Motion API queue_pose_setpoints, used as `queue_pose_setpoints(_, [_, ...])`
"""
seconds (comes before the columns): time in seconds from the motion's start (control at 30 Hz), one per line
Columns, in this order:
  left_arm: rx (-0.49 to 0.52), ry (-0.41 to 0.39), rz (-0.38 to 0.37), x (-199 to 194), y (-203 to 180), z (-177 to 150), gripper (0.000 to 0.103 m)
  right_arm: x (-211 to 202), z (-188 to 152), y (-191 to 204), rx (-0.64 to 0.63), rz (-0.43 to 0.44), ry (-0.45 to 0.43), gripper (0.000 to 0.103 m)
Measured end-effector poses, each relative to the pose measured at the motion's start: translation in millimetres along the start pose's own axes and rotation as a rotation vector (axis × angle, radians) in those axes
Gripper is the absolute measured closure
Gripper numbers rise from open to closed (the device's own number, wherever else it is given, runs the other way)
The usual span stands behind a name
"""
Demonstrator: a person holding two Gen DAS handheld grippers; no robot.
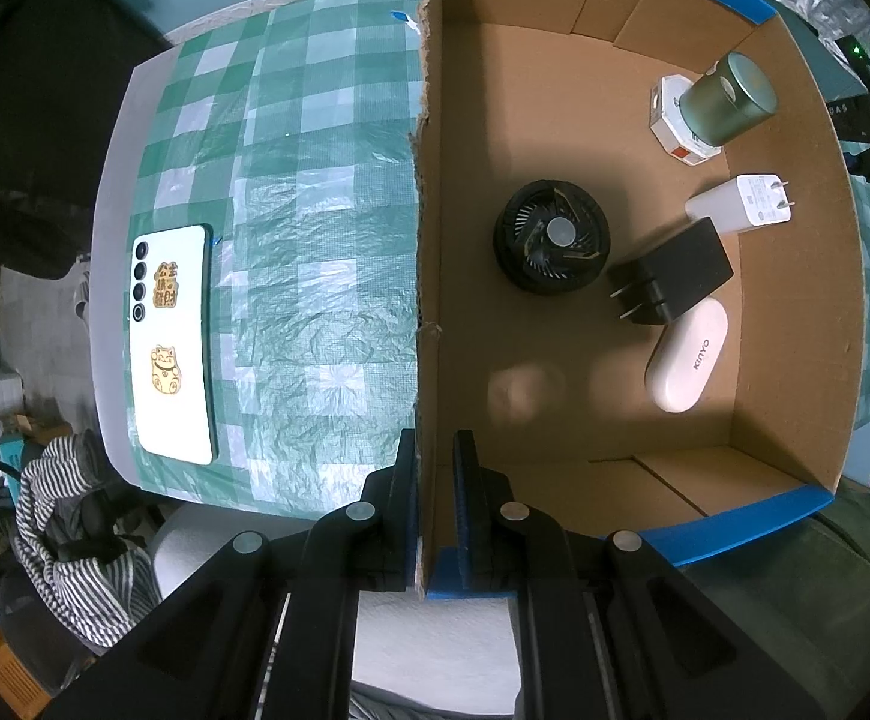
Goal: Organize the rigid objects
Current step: 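Grasp the white square charger with the right gripper, then carry the white charger into the box beside the earbud case and release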
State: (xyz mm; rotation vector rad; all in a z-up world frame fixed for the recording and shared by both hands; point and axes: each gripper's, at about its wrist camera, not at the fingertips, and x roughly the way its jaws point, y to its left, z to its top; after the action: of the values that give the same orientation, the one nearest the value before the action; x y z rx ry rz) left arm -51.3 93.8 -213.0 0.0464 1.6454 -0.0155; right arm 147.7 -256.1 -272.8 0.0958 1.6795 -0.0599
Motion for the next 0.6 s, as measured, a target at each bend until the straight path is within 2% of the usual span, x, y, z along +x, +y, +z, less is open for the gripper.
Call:
queue_pose_setpoints(0.2, [-0.002,-0.001,-0.001,-0.2,0.0,-0.4,0.093,0.6,-7.1,8.5,-0.125,-0.038,-0.031,0.054])
queue_pose_setpoints(0.6, [0.005,0.000,0.001,0.1,-0.4,-1.6,0.093,-11.9,-28.5,15.8,-0.228,-0.029,-0.047,0.054])
